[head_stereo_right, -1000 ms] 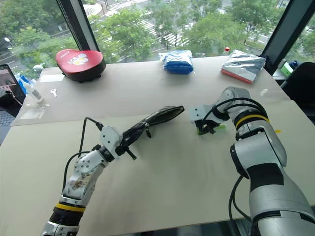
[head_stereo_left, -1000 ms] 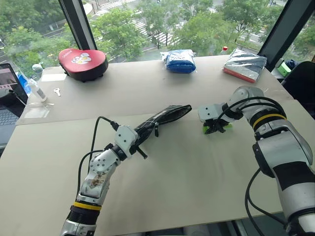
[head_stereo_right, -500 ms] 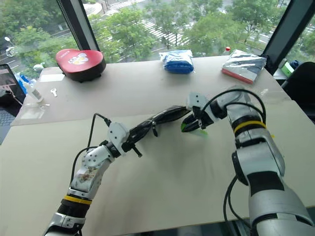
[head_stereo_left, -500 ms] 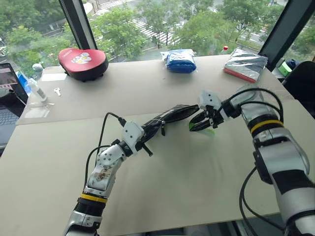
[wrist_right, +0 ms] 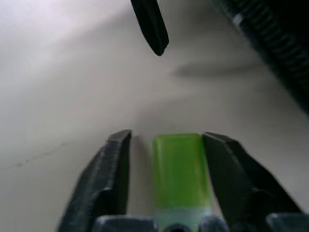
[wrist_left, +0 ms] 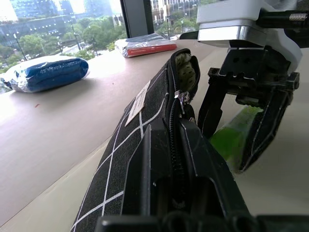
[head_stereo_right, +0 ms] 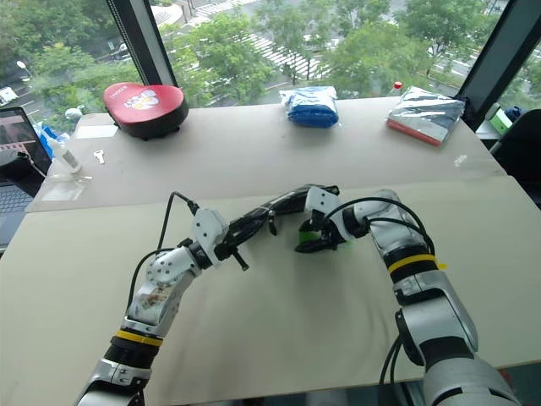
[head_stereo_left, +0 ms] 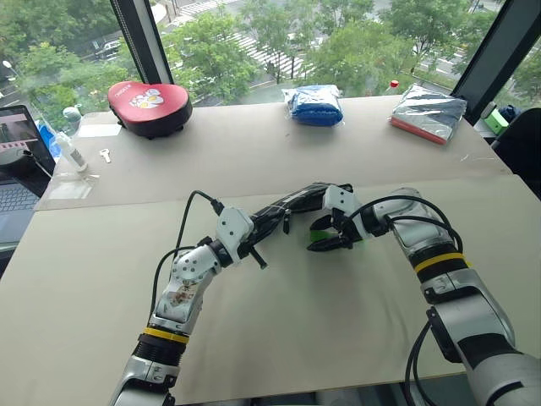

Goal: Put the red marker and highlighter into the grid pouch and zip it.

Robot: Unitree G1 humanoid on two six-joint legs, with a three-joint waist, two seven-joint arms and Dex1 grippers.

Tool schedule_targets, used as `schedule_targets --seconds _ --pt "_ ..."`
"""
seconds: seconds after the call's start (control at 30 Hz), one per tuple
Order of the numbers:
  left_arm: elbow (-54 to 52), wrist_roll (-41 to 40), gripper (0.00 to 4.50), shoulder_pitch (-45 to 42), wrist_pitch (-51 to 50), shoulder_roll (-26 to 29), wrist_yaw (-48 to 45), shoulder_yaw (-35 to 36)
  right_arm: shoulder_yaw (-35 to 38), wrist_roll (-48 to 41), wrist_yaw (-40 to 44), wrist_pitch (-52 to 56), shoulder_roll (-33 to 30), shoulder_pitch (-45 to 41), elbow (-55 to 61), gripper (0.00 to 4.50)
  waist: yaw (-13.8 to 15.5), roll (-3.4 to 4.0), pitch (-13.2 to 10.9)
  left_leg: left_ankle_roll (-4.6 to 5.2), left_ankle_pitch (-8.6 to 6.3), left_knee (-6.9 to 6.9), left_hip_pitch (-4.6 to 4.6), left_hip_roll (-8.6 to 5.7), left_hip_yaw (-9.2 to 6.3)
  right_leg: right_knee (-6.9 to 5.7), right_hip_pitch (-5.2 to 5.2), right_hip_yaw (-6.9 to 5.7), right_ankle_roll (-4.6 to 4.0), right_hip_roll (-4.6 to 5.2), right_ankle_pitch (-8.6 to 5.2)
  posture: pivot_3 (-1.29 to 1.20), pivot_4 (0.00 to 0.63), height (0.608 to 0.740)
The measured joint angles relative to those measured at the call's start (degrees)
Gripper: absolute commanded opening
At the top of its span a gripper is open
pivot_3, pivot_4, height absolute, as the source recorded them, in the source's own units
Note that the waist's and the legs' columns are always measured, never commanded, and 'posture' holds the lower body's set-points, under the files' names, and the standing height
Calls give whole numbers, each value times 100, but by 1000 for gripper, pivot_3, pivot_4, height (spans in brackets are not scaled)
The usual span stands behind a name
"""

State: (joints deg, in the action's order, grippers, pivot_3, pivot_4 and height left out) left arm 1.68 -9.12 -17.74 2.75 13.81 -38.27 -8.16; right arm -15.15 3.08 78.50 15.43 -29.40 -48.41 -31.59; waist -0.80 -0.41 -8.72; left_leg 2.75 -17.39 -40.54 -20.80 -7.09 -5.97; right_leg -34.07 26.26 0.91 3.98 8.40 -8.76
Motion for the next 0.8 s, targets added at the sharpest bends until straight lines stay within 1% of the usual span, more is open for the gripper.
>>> schedule_targets --seconds 0.13,0.17,0.33,0.43,0.57,0.8 --pt "9 0 0 -2 2 -15 -1 1 97 -338 346 403 -316 0 321 3616 15 0 0 1 -1 0 -4 0 -1 2 2 -3 0 0 0 0 150 740" --pt "12 1 0 -1 2 -25 0 0 242 -499 465 527 -435 -4 461 3616 14 0 0 1 -1 0 -4 0 -1 2 2 -4 0 0 0 0 150 740" --pt "11 2 0 15 4 -27 2 6 668 -829 517 672 -1045 -60 569 3616 25 -1 -1 2 -1 0 -5 1 -1 3 0 -5 0 1 0 0 150 740" --pt "11 1 0 22 6 -24 4 13 703 -836 495 577 -1329 205 695 3616 29 -2 -1 2 -1 0 -4 2 0 3 -1 -6 0 1 0 0 150 740" --pt "11 1 0 34 7 -21 6 23 674 -852 446 567 -1357 727 784 3616 12 -2 -1 2 -1 -2 -5 1 4 2 0 -1 0 2 0 0 150 740" --pt "11 0 0 33 7 -20 -1 23 610 -774 164 246 -1280 791 688 3616 24 -2 -1 2 -1 -7 -5 1 4 1 -1 -3 0 2 0 0 150 740"
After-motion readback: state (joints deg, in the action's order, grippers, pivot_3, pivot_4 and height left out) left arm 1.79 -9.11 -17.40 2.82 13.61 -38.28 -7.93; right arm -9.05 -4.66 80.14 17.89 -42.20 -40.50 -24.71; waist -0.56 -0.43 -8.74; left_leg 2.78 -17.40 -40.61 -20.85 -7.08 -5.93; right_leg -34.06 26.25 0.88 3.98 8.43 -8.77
